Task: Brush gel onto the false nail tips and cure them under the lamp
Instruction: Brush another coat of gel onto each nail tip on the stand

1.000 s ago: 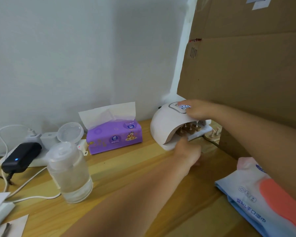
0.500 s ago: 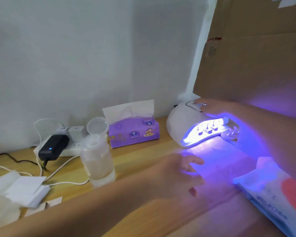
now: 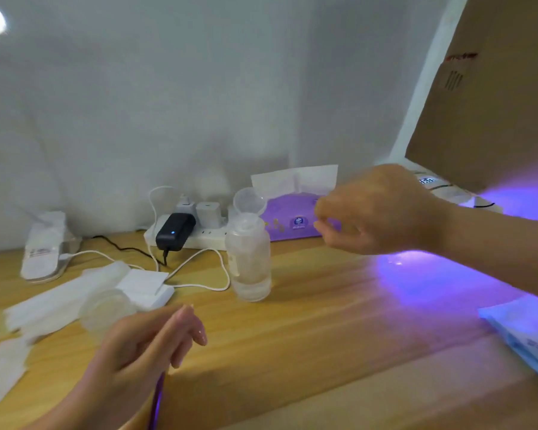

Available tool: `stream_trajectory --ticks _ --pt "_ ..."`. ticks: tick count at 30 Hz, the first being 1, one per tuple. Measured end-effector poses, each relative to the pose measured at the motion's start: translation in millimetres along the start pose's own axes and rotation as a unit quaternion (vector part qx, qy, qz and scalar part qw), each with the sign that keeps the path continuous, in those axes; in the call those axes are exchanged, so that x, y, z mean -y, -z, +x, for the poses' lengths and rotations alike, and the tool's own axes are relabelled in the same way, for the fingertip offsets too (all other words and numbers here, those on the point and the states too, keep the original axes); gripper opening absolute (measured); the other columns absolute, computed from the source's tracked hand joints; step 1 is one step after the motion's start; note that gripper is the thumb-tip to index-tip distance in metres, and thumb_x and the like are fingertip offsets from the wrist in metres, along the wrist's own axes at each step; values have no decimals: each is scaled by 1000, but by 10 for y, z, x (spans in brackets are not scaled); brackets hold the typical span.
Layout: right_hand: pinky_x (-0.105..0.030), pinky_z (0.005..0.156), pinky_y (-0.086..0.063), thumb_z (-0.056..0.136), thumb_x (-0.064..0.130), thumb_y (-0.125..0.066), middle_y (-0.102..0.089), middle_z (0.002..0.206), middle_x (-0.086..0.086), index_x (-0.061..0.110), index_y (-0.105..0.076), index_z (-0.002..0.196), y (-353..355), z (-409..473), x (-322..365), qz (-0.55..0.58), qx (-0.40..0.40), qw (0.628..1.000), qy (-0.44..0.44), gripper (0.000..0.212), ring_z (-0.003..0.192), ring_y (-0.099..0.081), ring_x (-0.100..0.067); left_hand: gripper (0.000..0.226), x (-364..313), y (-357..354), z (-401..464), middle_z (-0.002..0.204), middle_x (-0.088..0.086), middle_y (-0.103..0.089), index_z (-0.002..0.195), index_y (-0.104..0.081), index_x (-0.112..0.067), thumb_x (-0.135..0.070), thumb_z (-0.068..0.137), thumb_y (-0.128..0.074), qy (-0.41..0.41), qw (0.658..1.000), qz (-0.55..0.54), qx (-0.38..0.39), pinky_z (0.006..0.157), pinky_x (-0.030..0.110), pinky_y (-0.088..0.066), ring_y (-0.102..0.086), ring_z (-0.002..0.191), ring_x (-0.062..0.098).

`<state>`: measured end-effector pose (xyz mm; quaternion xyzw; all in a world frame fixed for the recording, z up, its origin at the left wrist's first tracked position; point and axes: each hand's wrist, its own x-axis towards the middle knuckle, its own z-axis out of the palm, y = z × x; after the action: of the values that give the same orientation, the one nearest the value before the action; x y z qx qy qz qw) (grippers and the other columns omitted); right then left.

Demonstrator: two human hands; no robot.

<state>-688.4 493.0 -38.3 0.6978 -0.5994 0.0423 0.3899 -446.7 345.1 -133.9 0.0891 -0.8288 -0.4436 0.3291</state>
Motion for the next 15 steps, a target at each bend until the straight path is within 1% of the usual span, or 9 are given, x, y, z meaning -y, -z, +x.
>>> stream_trajectory --ticks 2,4,5,7,8,9,11,13,15 --pt "-20 37 -28 81 23 -47 -50 45 -2 13 -63 63 -59 155 324 45 15 996 81 26 34 -43 -23 38 47 60 -89 43 2 -45 62 -66 -19 -37 85 -43 22 998 -36 -45 40 26 -27 -33 38 16" --pt "-18 37 -27 81 19 -49 -52 48 0 13 -66 69 -162 251 621 76 55 987 131 21 34 -41 -21 41 73 107 -163 42 1 -44 62 -66 -14 -38 82 -40 41 994 -65 -78 41 30 -23 -30 40 28" --pt "-18 37 -27 81 19 -51 -54 52 3 16 -67 77 -208 304 767 72 93 982 146 17 37 -42 -20 43 80 135 -194 42 2 -44 64 -67 -12 -41 81 -40 50 992 -77 -92 41 31 -21 -29 40 29" --pt "-22 42 -29 89 20 -45 -59 71 6 23 -61 107 -324 400 1033 54 163 967 188 24 51 -47 -15 46 90 198 -244 44 3 -44 65 -67 -11 -47 78 -41 64 989 -83 -109 41 30 -21 -28 39 26" --pt "-25 47 -32 94 18 -40 -58 82 4 23 -51 122 -396 433 1146 66 191 958 204 31 60 -49 -16 46 99 230 -269 44 3 -44 64 -67 -11 -47 78 -41 68 988 -77 -112 41 28 -23 -30 38 21" --pt "-27 50 -33 96 16 -37 -56 89 0 21 -40 132 -454 469 1234 71 216 949 218 36 67 -49 -19 45 114 263 -294 44 2 -44 64 -67 -13 -46 79 -40 70 989 -67 -112 40 25 -25 -33 38 16" --pt "-27 46 -30 96 13 -40 -55 92 -2 18 -35 135 -516 554 1346 64 219 944 240 40 69 -50 -20 44 142 328 -346 45 2 -46 63 -68 -16 -43 82 -39 75 990 -47 -113 41 22 -29 -37 39 11" --pt "-25 41 -21 95 13 -41 -51 85 -1 17 -40 130 -553 606 1411 51 217 941 254 35 64 -44 -19 44 159 383 -391 46 3 -48 64 -68 -19 -47 80 -39 82 989 -40 -117 41 25 -29 -40 40 11" --pt "-25 40 -17 95 17 -39 -45 78 1 17 -46 122 -553 658 1478 38 221 935 275 28 60 -37 -17 44 165 425 -428 46 3 -48 64 -68 -20 -48 80 -39 88 988 -41 -122 41 29 -28 -40 41 11"
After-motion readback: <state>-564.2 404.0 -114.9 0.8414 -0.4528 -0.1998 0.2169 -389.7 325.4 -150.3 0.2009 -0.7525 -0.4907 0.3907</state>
